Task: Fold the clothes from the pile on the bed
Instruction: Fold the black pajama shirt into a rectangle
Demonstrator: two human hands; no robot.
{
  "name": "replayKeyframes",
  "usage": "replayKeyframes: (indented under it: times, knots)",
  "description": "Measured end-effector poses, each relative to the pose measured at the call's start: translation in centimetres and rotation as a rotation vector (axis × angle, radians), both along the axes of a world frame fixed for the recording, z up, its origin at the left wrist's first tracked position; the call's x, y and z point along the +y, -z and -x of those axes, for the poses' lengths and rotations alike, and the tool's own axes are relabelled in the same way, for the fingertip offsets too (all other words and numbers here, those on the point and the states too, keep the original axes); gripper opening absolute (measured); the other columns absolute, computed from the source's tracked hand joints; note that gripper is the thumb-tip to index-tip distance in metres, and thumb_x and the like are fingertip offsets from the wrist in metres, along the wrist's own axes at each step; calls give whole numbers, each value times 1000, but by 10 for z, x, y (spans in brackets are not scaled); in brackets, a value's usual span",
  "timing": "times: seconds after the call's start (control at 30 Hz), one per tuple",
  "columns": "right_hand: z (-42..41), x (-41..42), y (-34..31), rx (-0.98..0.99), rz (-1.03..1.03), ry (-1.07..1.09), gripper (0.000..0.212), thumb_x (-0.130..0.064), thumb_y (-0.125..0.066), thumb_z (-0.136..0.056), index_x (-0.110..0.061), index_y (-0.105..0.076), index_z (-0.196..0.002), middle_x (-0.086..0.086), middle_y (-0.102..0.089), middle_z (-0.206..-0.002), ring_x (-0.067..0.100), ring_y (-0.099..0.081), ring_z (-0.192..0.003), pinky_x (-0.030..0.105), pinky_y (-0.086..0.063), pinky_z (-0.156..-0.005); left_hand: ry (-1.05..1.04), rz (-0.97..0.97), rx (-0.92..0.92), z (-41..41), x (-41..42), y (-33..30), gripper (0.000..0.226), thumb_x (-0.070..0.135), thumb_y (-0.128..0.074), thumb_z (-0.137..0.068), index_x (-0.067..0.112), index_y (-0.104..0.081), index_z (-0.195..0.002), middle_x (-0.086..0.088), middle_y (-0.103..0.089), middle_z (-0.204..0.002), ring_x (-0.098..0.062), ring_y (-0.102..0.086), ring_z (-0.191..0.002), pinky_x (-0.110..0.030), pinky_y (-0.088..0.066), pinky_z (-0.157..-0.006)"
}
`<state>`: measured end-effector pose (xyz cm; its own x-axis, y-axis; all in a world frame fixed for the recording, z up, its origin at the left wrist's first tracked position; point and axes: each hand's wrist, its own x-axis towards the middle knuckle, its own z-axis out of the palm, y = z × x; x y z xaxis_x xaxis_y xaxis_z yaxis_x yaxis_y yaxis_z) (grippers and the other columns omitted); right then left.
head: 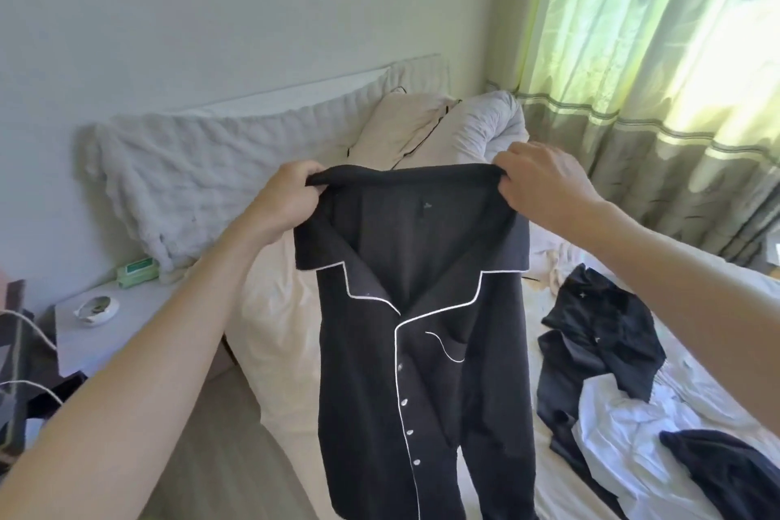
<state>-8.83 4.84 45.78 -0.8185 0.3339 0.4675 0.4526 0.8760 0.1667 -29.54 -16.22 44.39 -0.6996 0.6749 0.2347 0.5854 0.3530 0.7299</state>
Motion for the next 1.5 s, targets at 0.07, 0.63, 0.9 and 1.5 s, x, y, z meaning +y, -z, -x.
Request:
replayKeyframes:
  times: [0.07, 0.63, 0.9, 1.5]
  knots:
    - [0, 6, -13, 78, 190, 49, 15, -10, -44, -88, -4, -58, -91, 10, -54, -82, 34, -55, -83, 36, -44, -67, 92, 51, 51, 2, -3, -17, 36, 3, -44, -95, 22, -48, -65, 5, -45, -65, -2, -44, -59, -12, -29, -48]
    - [0, 18, -33, 355, 1175, -109, 29, -18, -44, -98, 5, -52, -112, 16, -52, -94, 21, -46, -87, 37, -40, -84, 142, -198, -259, -9, -7, -42, 19, 13, -43, -95, 12, -50, -77, -5, -47, -72, -15, -45, -71, -29, -31, -66]
    - [-2, 23, -36, 313, 1069, -22, 35, -27, -44, -99, 0, -63, -109, 23, -63, -115, 36, -58, -109, 49, -43, -101, 203, -140, -153, -6, -3, -45, 24, 10, -42, -96, 15, -43, -72, 4, -42, -68, -7, -39, -65, -24, -29, -62]
    - [-12, 32, -38, 377, 989, -18, 60, -47, -52, -91, 11, -58, -104, 31, -61, -102, 40, -62, -86, 44, -52, -84, 274, -28, 28, 3, -6, -50, 48, 9, -50, -92, 33, -47, -51, 16, -40, -50, 1, -36, -50, -22, -27, -53]
